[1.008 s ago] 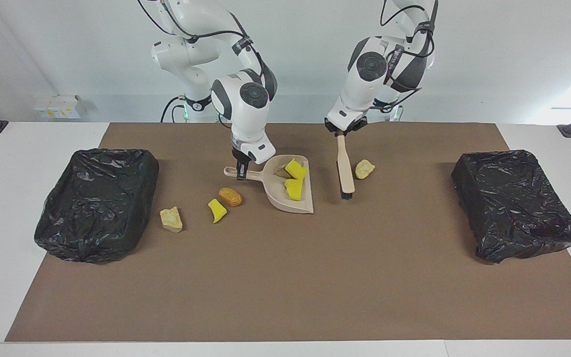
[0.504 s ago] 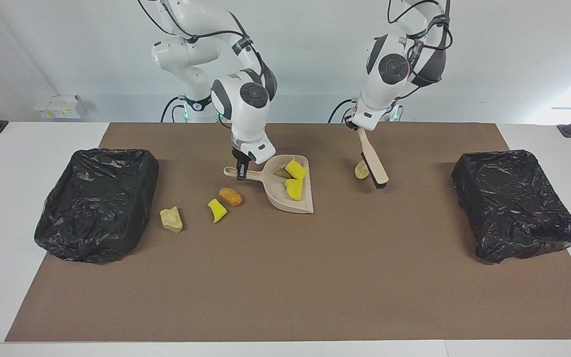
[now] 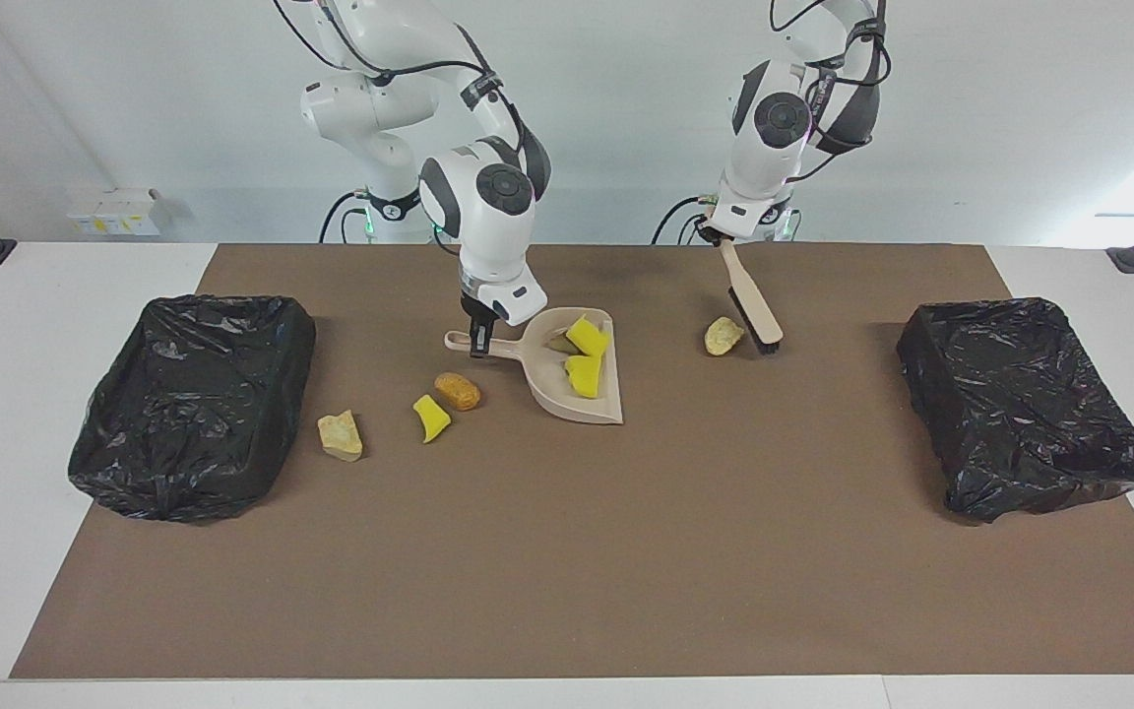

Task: Sweep and dump trash in bin
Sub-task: 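Sweep the remaining pieces into the dustpan with the brush in the left gripper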

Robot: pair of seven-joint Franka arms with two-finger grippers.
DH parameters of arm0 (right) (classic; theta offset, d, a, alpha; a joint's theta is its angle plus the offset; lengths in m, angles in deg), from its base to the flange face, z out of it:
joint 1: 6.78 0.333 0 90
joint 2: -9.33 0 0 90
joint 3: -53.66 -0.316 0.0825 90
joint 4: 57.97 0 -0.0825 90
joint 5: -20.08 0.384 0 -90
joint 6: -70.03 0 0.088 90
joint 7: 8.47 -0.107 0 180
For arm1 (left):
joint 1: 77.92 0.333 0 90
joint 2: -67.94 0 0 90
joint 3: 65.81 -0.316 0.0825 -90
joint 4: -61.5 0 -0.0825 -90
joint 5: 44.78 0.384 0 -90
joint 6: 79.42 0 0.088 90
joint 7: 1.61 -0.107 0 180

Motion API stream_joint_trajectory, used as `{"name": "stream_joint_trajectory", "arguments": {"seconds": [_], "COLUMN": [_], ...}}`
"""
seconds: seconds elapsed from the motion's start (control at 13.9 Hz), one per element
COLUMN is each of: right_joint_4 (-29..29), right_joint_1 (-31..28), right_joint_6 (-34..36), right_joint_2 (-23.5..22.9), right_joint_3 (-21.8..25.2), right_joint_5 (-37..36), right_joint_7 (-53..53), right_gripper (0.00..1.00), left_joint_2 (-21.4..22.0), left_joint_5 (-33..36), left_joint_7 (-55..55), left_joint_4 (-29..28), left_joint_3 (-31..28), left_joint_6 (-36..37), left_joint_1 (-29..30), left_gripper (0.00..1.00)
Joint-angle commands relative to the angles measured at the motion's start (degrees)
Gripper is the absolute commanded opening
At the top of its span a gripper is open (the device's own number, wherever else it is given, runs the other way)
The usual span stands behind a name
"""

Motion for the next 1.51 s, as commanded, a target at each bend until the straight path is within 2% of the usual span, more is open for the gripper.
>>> {"name": "stream_joint_trajectory", "arguments": {"seconds": [0.0, 0.14, 0.36, 0.5, 0.65, 0.94, 1.22, 1.44], "right_joint_4": [0.9, 0.8, 0.8, 0.8, 0.9, 0.9, 0.9, 0.8], "right_joint_1": [-0.5, -0.6, -0.6, -0.6, -0.6, -0.5, -1.2, -1.9], "right_joint_6": [-1.9, -2.0, -2.1, -2.1, -2.1, -2.1, -2.0, -2.1], "right_joint_2": [-0.1, -0.1, -0.1, -0.1, -0.1, -0.1, -0.1, -0.1], "right_joint_3": [-0.3, -0.3, -0.3, -0.3, -0.3, -0.3, -0.3, -0.3], "right_joint_5": [-0.6, -0.6, -0.6, -0.6, -0.6, -0.6, -0.5, 0.1], "right_joint_7": [0.9, 0.9, 0.9, 0.9, 0.8, 0.8, 1.5, 3.0], "right_gripper": [0.0, 0.0, 0.0, 0.0, 0.0, 0.0, 0.0, 0.0], "left_joint_2": [-1.6, -3.1, -9.8, -14.7, -18.8, -20.5, -25.0, -25.1], "left_joint_5": [0.0, -1.4, -4.8, -6.9, -7.9, -10.7, -12.9, -12.9], "left_joint_7": [-1.9, -6.9, -11.4, -11.5, -11.4, -11.5, -10.5, -10.6], "left_joint_4": [-1.7, -1.4, -0.9, 2.6, 7.9, 11.6, 18.7, 18.8], "left_joint_3": [0.1, 0.1, 0.3, 0.3, 0.4, 0.5, 0.4, 0.2], "left_joint_6": [-5.0, -7.4, -15.8, -20.0, -20.2, -22.2, -23.8, -21.6], "left_joint_1": [-0.2, -0.3, -2.3, -6.7, -9.5, -14.2, -17.9, -17.8], "left_gripper": [0.0, 0.0, 0.0, 0.0, 0.0, 0.0, 0.0, 0.0]}}
